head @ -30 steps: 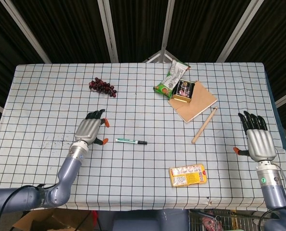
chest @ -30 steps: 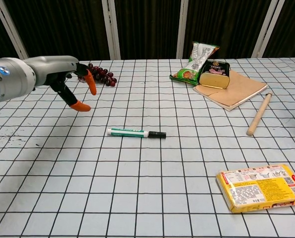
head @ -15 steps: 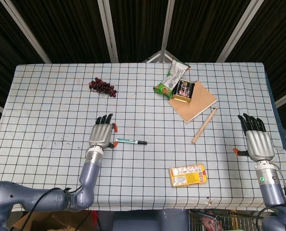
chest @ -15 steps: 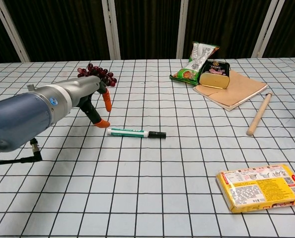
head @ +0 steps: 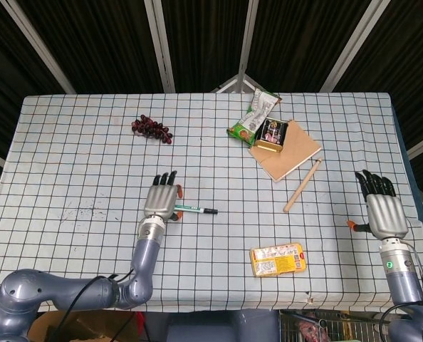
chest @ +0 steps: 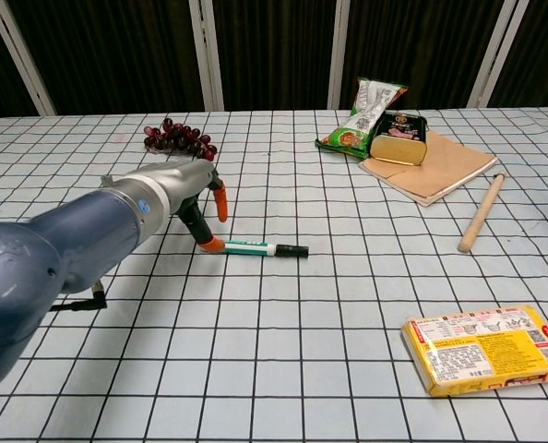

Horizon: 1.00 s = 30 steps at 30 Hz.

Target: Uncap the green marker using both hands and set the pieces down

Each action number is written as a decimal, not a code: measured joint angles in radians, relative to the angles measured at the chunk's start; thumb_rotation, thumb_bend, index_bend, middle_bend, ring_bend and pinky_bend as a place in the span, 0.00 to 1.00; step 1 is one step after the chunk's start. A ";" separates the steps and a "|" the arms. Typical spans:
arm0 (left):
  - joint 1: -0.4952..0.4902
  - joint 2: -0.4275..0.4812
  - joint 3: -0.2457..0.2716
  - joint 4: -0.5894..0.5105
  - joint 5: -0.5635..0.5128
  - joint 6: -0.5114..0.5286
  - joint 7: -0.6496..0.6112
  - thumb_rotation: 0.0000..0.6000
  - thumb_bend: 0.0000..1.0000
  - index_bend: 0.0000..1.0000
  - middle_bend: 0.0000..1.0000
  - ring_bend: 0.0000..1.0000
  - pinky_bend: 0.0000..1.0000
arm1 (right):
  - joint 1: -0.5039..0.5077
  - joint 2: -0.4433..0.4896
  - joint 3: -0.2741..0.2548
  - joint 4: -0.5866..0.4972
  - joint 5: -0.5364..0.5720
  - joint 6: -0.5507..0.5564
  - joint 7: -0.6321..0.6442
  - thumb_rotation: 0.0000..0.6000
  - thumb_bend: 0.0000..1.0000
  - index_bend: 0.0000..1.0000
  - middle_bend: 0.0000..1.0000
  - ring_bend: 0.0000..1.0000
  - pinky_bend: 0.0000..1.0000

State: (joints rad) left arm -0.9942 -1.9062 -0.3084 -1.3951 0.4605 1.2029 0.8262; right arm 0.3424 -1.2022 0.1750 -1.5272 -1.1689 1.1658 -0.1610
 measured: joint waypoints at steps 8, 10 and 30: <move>-0.007 -0.039 -0.004 0.045 0.006 -0.013 0.015 1.00 0.36 0.45 0.00 0.00 0.00 | -0.001 -0.004 -0.002 0.019 -0.004 -0.001 0.017 1.00 0.08 0.03 0.00 0.00 0.02; -0.007 -0.044 -0.003 0.052 0.009 -0.012 0.019 1.00 0.36 0.45 0.00 0.00 0.00 | -0.003 -0.006 -0.002 0.024 -0.005 0.000 0.023 1.00 0.08 0.03 0.00 0.00 0.02; -0.004 -0.088 -0.015 0.114 0.029 -0.047 0.042 1.00 0.44 0.48 0.00 0.00 0.00 | -0.006 -0.018 -0.006 0.053 -0.006 -0.007 0.045 1.00 0.08 0.03 0.00 0.00 0.02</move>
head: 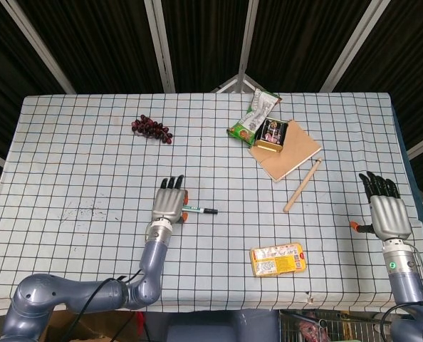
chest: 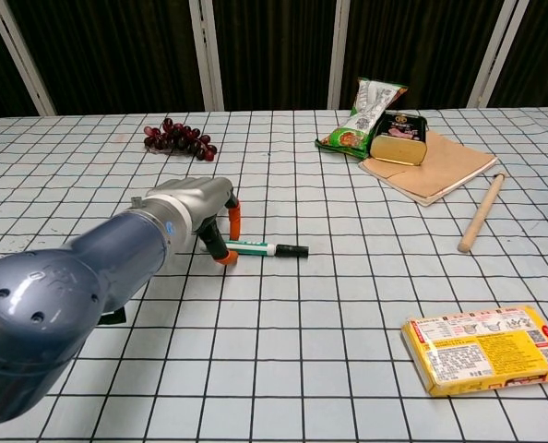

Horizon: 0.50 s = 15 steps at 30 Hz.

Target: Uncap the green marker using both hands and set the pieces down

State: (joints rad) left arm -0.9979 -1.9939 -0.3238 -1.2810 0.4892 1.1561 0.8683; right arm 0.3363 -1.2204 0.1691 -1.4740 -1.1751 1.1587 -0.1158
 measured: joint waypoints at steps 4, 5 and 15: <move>-0.001 -0.007 -0.002 0.009 0.000 -0.008 0.003 1.00 0.45 0.49 0.00 0.00 0.00 | 0.000 -0.003 0.000 0.007 0.003 -0.003 0.001 1.00 0.08 0.03 0.00 0.00 0.02; -0.001 -0.009 -0.004 0.010 0.001 -0.010 0.002 1.00 0.46 0.49 0.00 0.00 0.00 | 0.000 -0.004 0.001 0.008 0.004 -0.003 0.002 1.00 0.08 0.03 0.00 0.00 0.02; -0.003 -0.021 -0.010 0.017 0.012 -0.017 0.009 1.00 0.51 0.53 0.01 0.00 0.00 | 0.002 -0.009 0.001 0.022 0.007 -0.011 0.005 1.00 0.08 0.03 0.00 0.00 0.02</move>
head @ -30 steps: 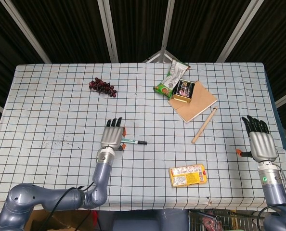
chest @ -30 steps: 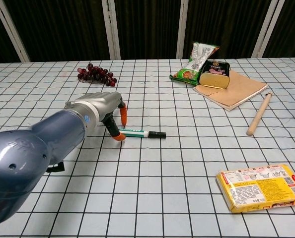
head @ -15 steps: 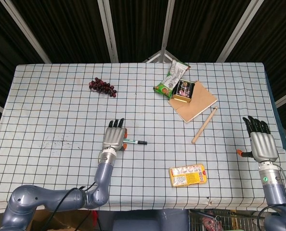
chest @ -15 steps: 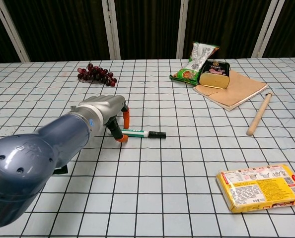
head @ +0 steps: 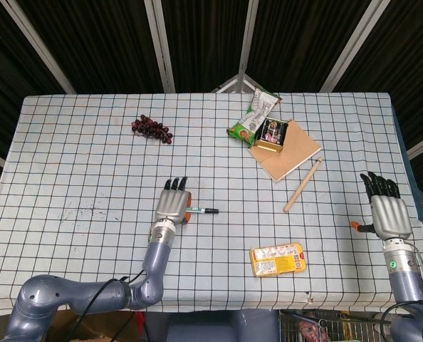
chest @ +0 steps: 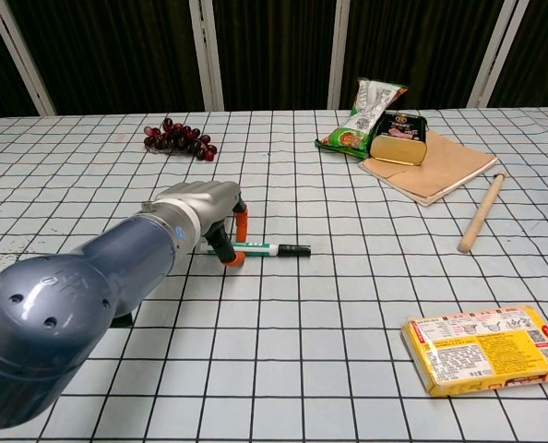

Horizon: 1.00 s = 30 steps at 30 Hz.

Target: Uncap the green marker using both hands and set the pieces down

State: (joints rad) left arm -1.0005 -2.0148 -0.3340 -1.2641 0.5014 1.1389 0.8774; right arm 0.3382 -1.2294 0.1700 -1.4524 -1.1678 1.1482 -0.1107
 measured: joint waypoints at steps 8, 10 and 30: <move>0.002 -0.008 -0.007 0.009 -0.003 -0.001 0.009 1.00 0.59 0.57 0.03 0.00 0.00 | -0.001 -0.006 -0.001 0.011 0.005 -0.005 0.002 1.00 0.08 0.03 0.00 0.00 0.02; 0.004 -0.009 -0.011 0.009 0.005 0.002 0.003 1.00 0.61 0.57 0.04 0.00 0.00 | -0.001 -0.006 -0.002 0.011 0.004 -0.005 0.001 1.00 0.08 0.03 0.00 0.00 0.02; 0.065 0.137 -0.042 -0.197 0.034 0.073 -0.020 1.00 0.63 0.60 0.05 0.00 0.00 | 0.042 0.022 0.029 -0.089 0.032 -0.014 -0.107 1.00 0.08 0.03 0.00 0.00 0.02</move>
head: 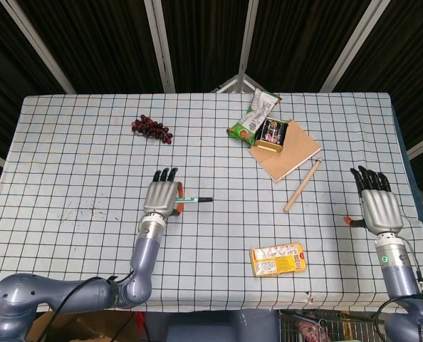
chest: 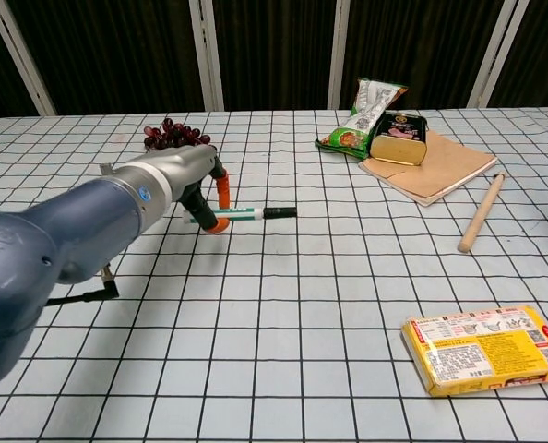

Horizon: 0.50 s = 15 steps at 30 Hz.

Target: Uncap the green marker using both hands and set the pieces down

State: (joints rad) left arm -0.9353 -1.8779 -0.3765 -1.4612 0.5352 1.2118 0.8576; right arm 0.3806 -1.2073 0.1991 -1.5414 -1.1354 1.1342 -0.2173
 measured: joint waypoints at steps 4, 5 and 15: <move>0.014 0.061 -0.008 -0.086 0.003 0.032 0.012 1.00 0.63 0.60 0.05 0.00 0.00 | 0.030 0.005 0.022 -0.041 0.039 -0.014 -0.050 1.00 0.08 0.04 0.00 0.00 0.02; 0.016 0.076 -0.010 -0.108 0.004 0.041 0.015 1.00 0.63 0.60 0.05 0.00 0.00 | 0.037 0.005 0.027 -0.051 0.048 -0.017 -0.059 1.00 0.08 0.05 0.00 0.00 0.01; 0.013 0.211 -0.068 -0.321 0.010 0.144 0.064 1.00 0.63 0.61 0.06 0.00 0.00 | 0.088 -0.009 0.096 -0.183 0.137 -0.023 -0.062 1.00 0.08 0.12 0.00 0.00 0.00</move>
State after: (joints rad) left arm -0.9222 -1.6674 -0.4448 -1.7827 0.5448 1.3560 0.9220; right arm 0.4690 -1.2166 0.2955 -1.7241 -0.9989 1.1114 -0.2791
